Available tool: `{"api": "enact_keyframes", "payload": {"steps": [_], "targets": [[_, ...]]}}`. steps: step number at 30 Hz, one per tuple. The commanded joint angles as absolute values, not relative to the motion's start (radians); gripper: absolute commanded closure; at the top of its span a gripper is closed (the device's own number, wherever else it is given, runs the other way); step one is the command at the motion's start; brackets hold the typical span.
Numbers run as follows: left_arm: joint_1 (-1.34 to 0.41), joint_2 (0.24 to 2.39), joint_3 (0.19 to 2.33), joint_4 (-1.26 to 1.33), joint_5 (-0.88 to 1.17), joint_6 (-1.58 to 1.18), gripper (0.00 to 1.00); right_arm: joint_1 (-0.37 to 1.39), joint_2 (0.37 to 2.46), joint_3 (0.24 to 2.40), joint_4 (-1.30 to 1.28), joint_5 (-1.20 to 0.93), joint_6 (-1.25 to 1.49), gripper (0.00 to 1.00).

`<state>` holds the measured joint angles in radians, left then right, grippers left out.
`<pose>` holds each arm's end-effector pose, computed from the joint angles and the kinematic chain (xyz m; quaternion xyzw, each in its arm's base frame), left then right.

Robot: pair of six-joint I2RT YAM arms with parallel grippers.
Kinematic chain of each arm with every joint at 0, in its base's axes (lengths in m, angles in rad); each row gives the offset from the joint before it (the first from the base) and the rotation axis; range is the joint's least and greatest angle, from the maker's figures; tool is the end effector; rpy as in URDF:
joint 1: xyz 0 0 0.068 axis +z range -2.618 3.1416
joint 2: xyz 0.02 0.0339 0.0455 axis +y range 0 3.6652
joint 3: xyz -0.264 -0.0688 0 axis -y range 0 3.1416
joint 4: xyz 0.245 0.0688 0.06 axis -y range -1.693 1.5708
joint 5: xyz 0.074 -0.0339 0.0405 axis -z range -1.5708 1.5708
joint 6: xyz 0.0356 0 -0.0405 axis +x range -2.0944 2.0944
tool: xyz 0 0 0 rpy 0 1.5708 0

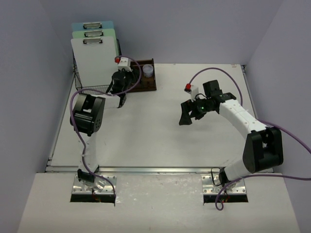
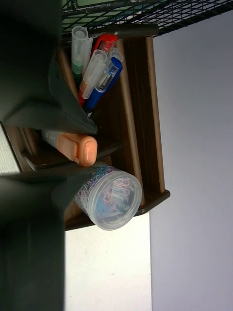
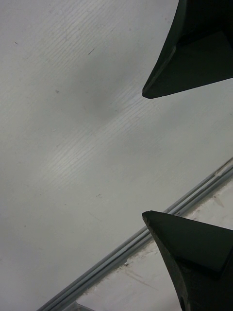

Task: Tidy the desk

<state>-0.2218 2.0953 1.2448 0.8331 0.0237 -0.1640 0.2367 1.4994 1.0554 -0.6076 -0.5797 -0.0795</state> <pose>0.4568 -0.1039 0.1955 0.0289 0.7126 -0.1427 0.6863 0.2868 0.0892 0.2357 -0.2183 0.9031 0.2947 0.2235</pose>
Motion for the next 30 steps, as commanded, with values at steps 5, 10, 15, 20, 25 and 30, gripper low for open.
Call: {"api": "enact_keyframes", "payload": {"steps": [5,10,15,20,25,30], "targets": [[-0.201,2.006,1.338,0.787,0.006,-0.206,0.40,0.230,1.471,1.108,-0.608,-0.596,-0.084,0.01],[-0.185,1.896,1.384,0.678,0.006,-0.186,0.24,0.230,1.441,1.106,-0.611,-0.598,-0.081,0.01],[-0.162,1.756,1.454,0.482,0.035,-0.135,0.01,0.230,1.411,1.109,-0.606,-0.597,-0.071,0.01],[-0.124,1.630,1.610,0.009,0.120,-0.081,0.00,0.230,1.373,1.100,-0.582,-0.594,-0.035,0.01],[-0.095,1.516,1.647,-0.423,0.292,0.070,0.00,0.230,1.319,1.079,-0.524,-0.535,0.047,0.01],[-0.095,1.355,1.391,-0.518,0.252,0.036,0.00,0.230,1.242,1.001,-0.449,-0.371,0.119,0.01]]}}
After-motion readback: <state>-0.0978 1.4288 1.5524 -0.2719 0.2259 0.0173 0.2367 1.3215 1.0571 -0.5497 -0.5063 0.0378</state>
